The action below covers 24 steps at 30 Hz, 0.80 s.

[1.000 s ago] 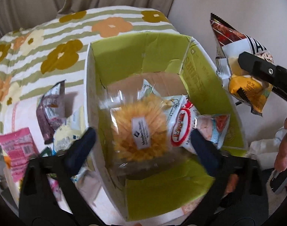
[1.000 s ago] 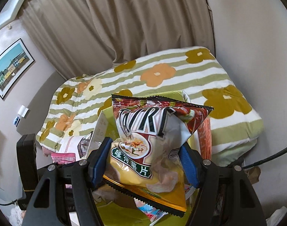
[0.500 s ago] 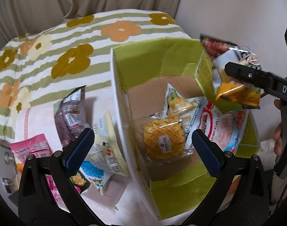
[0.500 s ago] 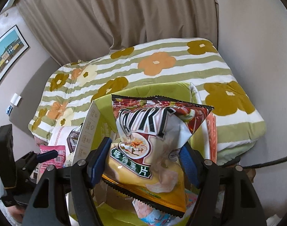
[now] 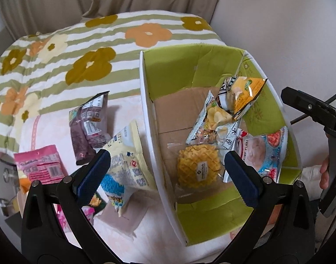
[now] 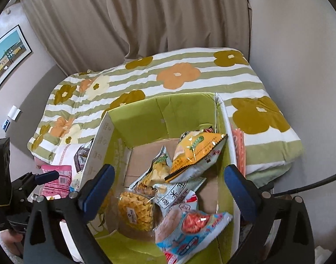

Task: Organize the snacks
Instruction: 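Carry both snacks over the box and open both grippers to drop them, then grasp the gold wrapper with the left gripper while the right grasps the pink candy bag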

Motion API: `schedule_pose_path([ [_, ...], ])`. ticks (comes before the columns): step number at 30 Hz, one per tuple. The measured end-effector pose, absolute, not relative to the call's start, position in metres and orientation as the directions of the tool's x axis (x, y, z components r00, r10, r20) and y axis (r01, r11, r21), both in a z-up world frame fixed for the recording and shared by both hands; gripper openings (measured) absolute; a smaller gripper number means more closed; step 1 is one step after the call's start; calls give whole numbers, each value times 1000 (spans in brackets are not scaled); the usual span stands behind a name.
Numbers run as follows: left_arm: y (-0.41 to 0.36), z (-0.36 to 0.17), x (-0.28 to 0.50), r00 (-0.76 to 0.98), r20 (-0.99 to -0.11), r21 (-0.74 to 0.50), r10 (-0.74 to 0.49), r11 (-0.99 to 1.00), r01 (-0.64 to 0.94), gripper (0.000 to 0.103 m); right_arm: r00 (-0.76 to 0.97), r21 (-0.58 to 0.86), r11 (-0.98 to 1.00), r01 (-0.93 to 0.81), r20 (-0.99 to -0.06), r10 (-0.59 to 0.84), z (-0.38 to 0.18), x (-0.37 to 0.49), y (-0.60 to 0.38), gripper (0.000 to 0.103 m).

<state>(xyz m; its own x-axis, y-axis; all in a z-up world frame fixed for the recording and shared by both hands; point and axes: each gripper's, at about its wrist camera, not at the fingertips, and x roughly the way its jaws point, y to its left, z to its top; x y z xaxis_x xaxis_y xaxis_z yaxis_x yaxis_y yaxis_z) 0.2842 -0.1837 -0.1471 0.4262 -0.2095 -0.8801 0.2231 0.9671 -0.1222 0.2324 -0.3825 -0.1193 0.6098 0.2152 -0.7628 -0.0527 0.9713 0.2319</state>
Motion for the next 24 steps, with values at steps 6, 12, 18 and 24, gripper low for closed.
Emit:
schedule_pose_path([
  [6,-175,-128,263,479,-857,-114,-192,976,187,103,634,235,969,-73,-739,227,-103,213,-378,99],
  [12,-152,-110,235,522,-842,-88,-138,989,121,103,640,236,957,-168,-712,288,-85,202,-357,99],
  [18,-111,-103,202,539,-837,-82,-96,995,50,103,619,262,926,-270,-690,376,-80,195,-319,99],
  [24,-56,-102,176,553,-830,-94,-74,996,-7,103,592,280,896,-346,-676,439,-80,184,-265,99],
])
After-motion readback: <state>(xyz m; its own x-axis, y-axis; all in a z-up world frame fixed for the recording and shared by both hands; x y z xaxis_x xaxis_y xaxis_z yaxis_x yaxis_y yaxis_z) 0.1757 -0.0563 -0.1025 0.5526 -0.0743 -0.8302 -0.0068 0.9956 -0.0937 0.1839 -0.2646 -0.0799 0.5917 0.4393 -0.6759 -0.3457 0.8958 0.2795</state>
